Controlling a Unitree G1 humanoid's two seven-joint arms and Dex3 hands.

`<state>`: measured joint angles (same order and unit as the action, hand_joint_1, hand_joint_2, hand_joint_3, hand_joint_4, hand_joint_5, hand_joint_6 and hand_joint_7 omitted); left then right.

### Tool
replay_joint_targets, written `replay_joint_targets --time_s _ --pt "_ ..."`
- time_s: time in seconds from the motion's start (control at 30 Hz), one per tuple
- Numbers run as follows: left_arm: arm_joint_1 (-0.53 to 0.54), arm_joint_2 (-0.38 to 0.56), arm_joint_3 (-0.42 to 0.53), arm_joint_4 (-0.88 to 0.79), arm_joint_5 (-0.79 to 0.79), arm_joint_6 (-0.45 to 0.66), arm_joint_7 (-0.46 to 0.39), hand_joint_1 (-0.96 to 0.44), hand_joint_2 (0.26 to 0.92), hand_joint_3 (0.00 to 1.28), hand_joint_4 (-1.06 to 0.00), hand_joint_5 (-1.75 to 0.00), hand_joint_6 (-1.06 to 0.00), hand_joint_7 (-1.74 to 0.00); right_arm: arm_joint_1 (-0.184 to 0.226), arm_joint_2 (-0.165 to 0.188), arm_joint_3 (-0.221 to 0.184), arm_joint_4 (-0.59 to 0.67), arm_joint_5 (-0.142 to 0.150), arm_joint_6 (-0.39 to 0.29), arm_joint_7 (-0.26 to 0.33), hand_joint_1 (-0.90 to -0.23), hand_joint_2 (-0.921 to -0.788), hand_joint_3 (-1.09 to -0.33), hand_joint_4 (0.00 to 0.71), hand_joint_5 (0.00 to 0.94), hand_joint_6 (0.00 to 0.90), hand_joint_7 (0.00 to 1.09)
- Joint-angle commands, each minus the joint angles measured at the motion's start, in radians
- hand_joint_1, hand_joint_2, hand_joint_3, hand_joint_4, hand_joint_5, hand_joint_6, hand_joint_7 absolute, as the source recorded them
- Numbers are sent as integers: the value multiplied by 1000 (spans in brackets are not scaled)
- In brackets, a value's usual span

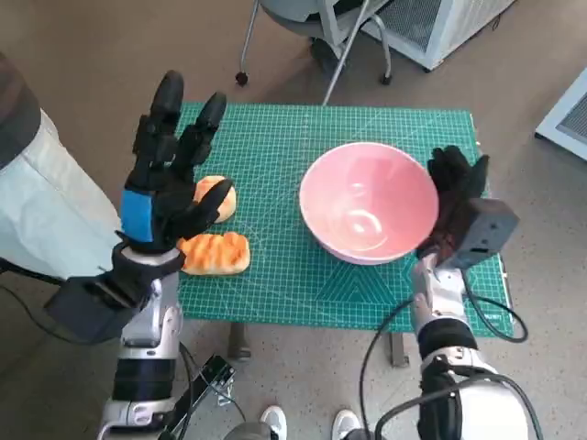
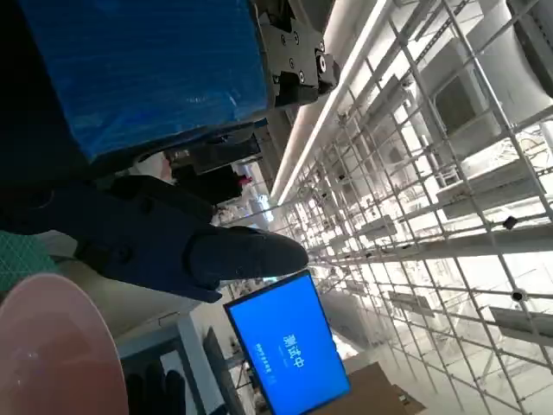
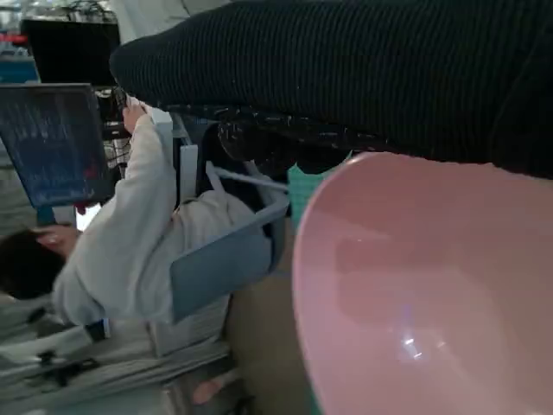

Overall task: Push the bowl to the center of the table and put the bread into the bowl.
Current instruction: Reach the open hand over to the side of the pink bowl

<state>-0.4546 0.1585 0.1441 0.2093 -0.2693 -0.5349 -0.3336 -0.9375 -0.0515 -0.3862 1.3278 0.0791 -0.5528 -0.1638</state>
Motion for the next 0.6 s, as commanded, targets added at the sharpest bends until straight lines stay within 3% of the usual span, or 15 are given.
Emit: replay_joint_targets --time_s 0.03,0.13,0.27,0.4,0.6 --pt "17 14 5 -27 12 11 5 -511 921 304 -320 0 -109 -109 -11 26 -10 18 10 38 -5 -521 -921 -884 311 14 101 766" --pt "24 18 7 -32 13 15 5 -512 921 305 -320 0 -110 -106 -27 38 -18 19 17 55 4 -511 -921 -882 316 15 90 790" --pt "30 25 10 -39 15 22 7 -512 921 306 -319 0 -111 -103 -39 40 -12 21 5 77 2 -493 -921 -892 299 6 55 810" --pt "35 35 14 -37 16 28 5 -513 921 307 -319 0 -115 -101 -40 32 0 20 -10 88 -5 -477 -921 -911 275 1 25 817" --pt "41 62 20 -17 20 32 -7 -515 921 309 -318 0 -131 -102 -31 9 -2 17 -8 79 6 -467 -921 -919 275 4 14 819"
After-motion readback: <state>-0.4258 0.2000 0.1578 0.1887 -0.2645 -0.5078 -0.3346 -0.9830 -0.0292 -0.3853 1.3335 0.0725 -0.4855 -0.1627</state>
